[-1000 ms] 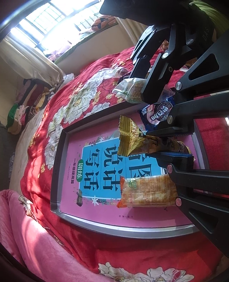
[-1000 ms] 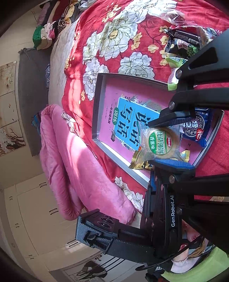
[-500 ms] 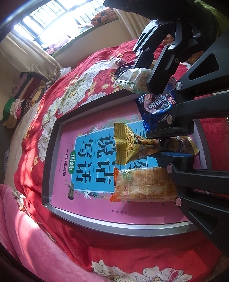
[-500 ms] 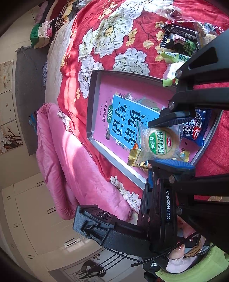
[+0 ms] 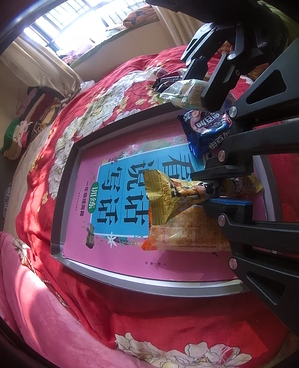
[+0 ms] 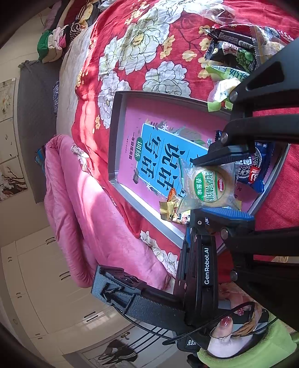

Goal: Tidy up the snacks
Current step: 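Set the gold bag on the tray with the left tool while the right tool sets the pastry down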

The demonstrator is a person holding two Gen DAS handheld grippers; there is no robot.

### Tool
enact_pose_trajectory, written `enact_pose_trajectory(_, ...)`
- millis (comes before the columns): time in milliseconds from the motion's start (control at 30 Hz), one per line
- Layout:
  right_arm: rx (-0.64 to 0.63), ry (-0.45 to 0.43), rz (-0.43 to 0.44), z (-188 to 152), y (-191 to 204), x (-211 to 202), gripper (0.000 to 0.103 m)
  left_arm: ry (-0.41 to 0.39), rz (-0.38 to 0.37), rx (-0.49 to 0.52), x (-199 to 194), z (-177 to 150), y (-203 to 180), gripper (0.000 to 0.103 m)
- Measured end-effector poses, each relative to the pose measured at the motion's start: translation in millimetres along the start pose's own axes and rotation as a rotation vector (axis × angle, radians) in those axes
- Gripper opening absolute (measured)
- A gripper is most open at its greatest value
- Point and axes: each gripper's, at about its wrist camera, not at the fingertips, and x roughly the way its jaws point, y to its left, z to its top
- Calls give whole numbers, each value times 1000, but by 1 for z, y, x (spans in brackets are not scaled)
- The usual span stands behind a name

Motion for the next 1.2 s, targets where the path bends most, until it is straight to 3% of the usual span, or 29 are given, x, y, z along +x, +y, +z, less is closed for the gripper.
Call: enact_pose_trajectory(1200,-104,98,-5,-22,25,32,35,-5,22,-29,1,3,12,14)
